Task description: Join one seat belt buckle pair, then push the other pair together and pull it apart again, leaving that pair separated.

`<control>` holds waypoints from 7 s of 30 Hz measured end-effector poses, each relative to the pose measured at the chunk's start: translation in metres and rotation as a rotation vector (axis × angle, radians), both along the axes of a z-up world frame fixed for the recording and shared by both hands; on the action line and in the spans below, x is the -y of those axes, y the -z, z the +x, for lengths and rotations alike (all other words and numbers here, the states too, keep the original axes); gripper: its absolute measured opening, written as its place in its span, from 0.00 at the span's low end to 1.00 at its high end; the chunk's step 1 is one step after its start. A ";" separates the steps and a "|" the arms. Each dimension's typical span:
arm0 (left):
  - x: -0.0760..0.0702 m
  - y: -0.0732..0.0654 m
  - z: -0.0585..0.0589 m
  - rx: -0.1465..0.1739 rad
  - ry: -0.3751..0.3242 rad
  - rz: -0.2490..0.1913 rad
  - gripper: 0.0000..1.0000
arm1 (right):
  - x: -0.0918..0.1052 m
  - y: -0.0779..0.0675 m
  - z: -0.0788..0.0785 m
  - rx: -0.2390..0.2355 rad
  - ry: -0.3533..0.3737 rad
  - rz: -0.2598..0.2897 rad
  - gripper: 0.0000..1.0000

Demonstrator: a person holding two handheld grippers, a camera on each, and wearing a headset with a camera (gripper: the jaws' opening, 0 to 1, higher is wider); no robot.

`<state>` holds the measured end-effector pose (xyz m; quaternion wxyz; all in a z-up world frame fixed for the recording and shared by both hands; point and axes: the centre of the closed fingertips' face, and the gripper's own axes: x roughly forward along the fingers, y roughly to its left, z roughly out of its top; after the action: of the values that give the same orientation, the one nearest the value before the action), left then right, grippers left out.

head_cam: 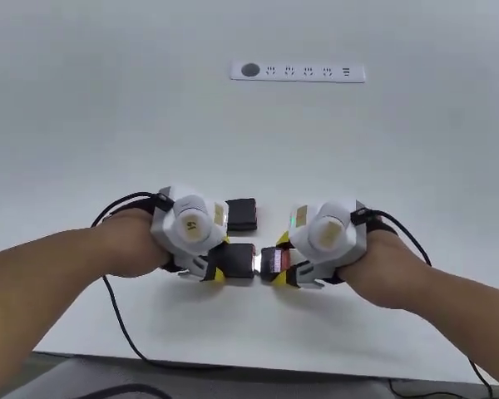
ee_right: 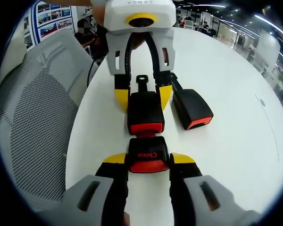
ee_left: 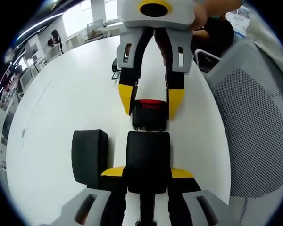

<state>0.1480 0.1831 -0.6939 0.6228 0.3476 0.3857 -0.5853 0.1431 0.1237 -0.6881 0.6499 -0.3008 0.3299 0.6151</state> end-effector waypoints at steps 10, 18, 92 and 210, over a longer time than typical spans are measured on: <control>-0.001 -0.005 -0.003 0.008 -0.029 0.010 0.35 | -0.001 -0.005 -0.001 0.008 -0.010 0.005 0.34; -0.002 -0.026 0.001 0.031 -0.091 -0.036 0.37 | 0.007 -0.026 -0.004 0.028 0.004 0.035 0.33; -0.001 -0.005 0.077 0.056 0.006 0.027 0.33 | 0.143 0.003 0.078 0.025 0.137 -0.108 0.33; -0.005 -0.003 0.076 0.057 0.002 -0.002 0.32 | -0.013 -0.002 0.080 0.072 0.010 -0.018 0.30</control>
<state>0.2239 0.1877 -0.6913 0.6334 0.3638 0.3667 -0.5762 0.2235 0.1369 -0.6859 0.6615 -0.3271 0.3133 0.5977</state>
